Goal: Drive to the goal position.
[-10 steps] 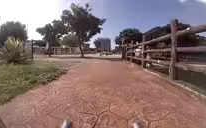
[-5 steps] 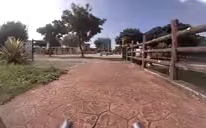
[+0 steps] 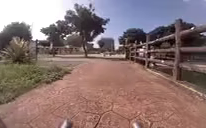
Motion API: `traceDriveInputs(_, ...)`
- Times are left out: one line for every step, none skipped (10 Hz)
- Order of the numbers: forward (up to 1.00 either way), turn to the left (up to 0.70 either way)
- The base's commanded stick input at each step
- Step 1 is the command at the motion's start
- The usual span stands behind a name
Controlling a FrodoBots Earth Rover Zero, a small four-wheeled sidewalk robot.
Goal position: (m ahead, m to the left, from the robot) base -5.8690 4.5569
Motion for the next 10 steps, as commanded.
traceDriveInputs(0.0, 0.5)
traceDriveInputs(0.0, 0.5)
traceDriveInputs(0.0, 0.5)
traceDriveInputs(0.0, 0.5)
traceDriveInputs(0.0, 0.5)
traceDriveInputs(0.0, 0.5)
traceDriveInputs(0.0, 0.5)
traceDriveInputs(0.0, 0.5)
traceDriveInputs(0.0, 0.5)
traceDriveInputs(0.0, 0.5)
